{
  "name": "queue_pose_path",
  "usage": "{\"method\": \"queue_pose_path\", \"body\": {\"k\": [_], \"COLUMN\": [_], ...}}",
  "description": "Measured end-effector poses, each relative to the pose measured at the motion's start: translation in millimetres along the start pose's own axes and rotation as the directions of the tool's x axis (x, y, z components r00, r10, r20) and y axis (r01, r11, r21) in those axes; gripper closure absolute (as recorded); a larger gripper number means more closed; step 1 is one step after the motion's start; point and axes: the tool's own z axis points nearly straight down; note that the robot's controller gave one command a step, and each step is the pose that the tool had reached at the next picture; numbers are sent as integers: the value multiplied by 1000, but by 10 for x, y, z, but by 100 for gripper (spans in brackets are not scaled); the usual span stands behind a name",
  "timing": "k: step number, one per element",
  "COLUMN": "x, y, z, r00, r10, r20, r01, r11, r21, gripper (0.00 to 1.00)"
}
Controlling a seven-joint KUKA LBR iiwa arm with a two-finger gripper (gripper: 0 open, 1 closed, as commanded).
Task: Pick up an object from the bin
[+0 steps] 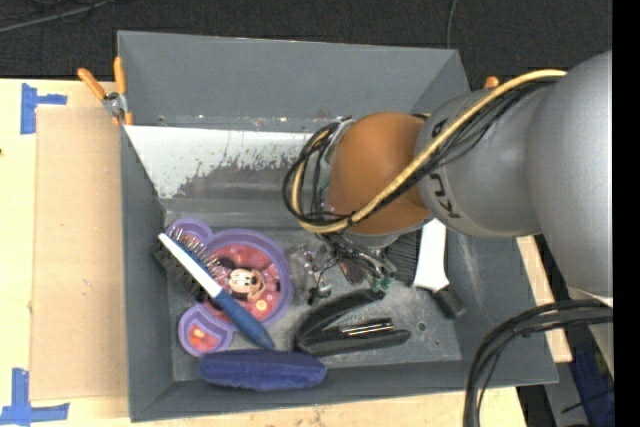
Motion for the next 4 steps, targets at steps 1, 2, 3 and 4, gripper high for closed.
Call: {"method": "queue_pose_path", "body": {"k": [1, 2, 3, 4], "x": [-71, 88, 88, 141], "y": [380, 662, 661, 594], "z": [89, 165, 164, 104], "r00": [995, 1000, 1000, 1000], "r10": [103, -27, -27, -29], "r20": [-2, 3, 3, 2], "r01": [-103, 27, 27, 29], "r11": [995, 1000, 1000, 1000], "r21": [4, 1, 1, 1], "gripper": [100, 0, 0, 0]}}
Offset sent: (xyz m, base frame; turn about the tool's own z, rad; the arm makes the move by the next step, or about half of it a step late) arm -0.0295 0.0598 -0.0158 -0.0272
